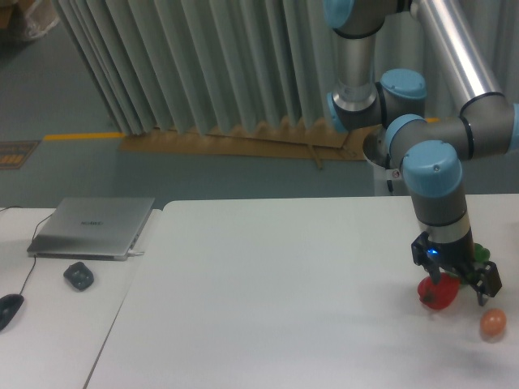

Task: Place the red pepper on the table

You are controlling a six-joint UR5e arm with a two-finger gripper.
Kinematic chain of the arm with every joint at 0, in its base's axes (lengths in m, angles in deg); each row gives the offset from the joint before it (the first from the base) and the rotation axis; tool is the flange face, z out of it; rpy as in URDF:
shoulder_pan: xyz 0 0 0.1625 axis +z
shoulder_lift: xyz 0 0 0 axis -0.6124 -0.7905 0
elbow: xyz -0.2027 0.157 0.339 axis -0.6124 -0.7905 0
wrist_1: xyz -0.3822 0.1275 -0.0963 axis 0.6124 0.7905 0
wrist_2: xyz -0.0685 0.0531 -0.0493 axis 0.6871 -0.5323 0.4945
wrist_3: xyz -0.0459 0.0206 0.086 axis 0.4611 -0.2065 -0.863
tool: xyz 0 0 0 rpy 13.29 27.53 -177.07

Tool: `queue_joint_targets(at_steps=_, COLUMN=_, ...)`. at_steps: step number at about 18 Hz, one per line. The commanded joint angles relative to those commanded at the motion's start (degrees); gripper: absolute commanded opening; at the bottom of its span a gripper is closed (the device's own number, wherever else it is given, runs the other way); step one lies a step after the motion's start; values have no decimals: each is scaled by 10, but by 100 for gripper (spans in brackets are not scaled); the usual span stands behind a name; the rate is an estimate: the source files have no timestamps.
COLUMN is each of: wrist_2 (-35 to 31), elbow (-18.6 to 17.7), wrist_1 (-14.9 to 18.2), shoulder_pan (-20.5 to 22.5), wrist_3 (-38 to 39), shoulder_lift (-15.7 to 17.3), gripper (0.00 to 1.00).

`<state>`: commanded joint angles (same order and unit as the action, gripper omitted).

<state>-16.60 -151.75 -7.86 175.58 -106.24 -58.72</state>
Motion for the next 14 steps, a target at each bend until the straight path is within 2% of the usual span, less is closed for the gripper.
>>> queue_joint_targets(at_steps=2, wrist_2=9, elbow=0, wrist_1=1, shoulder_pan=15, wrist_3=-23, shoulder_lift=11, gripper=100)
queue_joint_targets(at_steps=5, wrist_2=62, elbow=5, wrist_1=7, shoulder_pan=53, wrist_3=-84, shoulder_lift=32, gripper=100)
queue_joint_targets(at_steps=8, wrist_2=65, elbow=5, wrist_1=20, shoulder_pan=65, wrist_3=-133, shoulder_lift=41, gripper=100)
queue_joint_targets(at_steps=14, wrist_2=69, elbow=4, wrist_1=34, shoulder_pan=76, wrist_3=-160, shoulder_lift=51, gripper=100)
